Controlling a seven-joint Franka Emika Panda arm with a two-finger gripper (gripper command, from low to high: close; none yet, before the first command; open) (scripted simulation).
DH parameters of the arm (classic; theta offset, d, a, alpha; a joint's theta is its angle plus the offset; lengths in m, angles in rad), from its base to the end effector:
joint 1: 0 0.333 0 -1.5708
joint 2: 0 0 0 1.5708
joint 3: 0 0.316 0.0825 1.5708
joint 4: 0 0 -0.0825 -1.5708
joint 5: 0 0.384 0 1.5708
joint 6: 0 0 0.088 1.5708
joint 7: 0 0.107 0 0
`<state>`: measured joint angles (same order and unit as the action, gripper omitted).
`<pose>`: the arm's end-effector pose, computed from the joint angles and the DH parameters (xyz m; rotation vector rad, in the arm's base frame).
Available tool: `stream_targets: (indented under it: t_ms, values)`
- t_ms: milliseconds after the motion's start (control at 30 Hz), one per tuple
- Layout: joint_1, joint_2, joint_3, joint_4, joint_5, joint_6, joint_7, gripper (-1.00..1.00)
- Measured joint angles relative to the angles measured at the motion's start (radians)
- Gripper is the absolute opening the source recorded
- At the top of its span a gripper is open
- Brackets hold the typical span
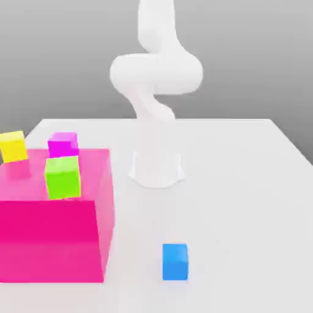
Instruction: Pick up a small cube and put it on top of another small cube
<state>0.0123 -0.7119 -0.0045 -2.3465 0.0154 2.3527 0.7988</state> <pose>0.3812 0.0026 0.6613 -2.4844 1.0471 -0.9209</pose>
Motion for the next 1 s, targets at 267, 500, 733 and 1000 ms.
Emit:
stream_targets:
  t_ms: [267, 500, 733, 1000]
  values:
    - [0.035, 0.301, 0.004, -0.155, 0.045, 0.178, 0.002, 0.0]
    - [0.051, 0.554, 0.026, -0.288, 0.05, 0.33, 0.027, 0.0]
    - [0.065, 0.806, 0.026, -0.393, -0.02, 0.491, 0.1, 0.0]
    - [0.076, 1.009, 0.012, -0.365, -0.036, 0.656, 0.114, -1.0]
